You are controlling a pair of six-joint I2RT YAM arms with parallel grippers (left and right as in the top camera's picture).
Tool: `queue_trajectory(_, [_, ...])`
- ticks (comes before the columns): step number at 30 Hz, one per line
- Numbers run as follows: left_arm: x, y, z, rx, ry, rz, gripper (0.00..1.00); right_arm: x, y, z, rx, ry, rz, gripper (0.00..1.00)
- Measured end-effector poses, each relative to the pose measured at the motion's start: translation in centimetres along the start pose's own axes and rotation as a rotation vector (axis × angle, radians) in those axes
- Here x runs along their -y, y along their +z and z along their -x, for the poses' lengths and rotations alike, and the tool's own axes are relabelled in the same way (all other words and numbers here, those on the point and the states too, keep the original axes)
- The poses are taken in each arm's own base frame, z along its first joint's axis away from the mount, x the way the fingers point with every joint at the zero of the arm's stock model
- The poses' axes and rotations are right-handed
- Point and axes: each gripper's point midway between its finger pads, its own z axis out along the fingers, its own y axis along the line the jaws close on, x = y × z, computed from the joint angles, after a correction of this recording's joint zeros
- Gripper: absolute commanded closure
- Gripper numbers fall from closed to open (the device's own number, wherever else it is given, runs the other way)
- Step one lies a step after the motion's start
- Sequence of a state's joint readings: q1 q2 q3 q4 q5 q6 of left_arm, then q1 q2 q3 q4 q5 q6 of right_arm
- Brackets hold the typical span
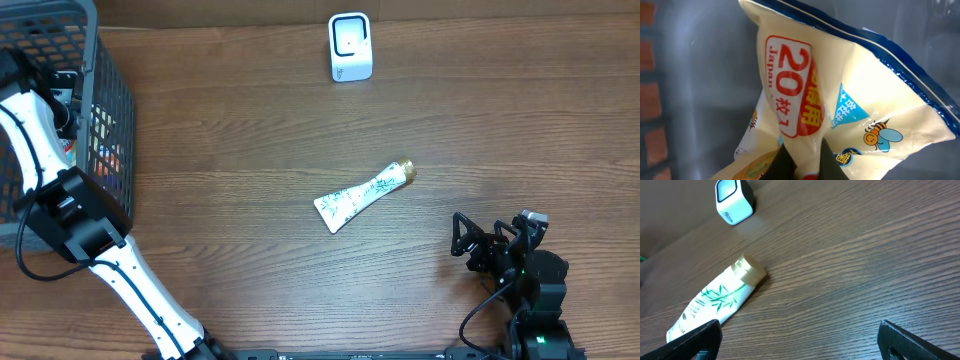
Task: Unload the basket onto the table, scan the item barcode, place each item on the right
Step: 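Grasp the cream snack bag with the left gripper and lift it, then move the snack bag past the scanner and drop it beside the tube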
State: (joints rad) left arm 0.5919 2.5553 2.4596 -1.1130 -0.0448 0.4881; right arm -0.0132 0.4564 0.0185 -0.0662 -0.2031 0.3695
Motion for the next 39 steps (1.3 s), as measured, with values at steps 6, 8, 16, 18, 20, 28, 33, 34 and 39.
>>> queue_trajectory(6, [-1.5, -5.4, 2.3, 0.088, -0.144, 0.040, 0.96, 0.0, 0.0, 0.0, 0.000, 0.000, 0.000, 0.00])
queue_trajectory(8, [-2.2, -8.6, 3.3, 0.150, -0.192, 0.063, 0.96, 0.0, 0.0, 0.0, -0.001, 0.000, 0.002, 0.00])
queue_trajectory(16, [-0.7, -28.9, 7.6, 0.605, -0.357, -0.087, 0.96, -0.3, 0.0, -0.1, -0.008, 0.000, 0.016, 0.00])
queue_trajectory(18, [1.5, -34.2, 8.3, 0.732, -0.332, -0.214, 0.96, -0.3, 0.0, -0.1, -0.008, 0.000, 0.017, 0.00])
queue_trajectory(20, [4.3, -38.5, 8.4, 0.819, -0.277, -0.350, 0.96, -0.3, 0.0, -0.1, -0.007, 0.000, 0.017, 0.00])
queue_trajectory(28, [21.1, -43.7, 4.7, 0.694, 0.055, -0.860, 0.96, -0.4, 0.0, 0.0, -0.002, -0.001, 0.021, 0.00])
queue_trajectory(33, [31.2, -41.5, 0.1, 0.466, 0.351, -0.970, 0.96, -0.5, 0.0, 0.2, 0.006, -0.004, 0.027, 0.00])
queue_trajectory(34, [33.8, -40.8, -0.7, 0.429, 0.442, -0.965, 0.96, -0.6, 0.0, 0.3, 0.010, -0.005, 0.031, 0.00])
queue_trajectory(39, [38.4, -37.0, -2.1, 0.304, 0.593, -0.884, 0.96, -0.7, 0.0, 0.4, 0.013, -0.006, 0.034, 0.00])
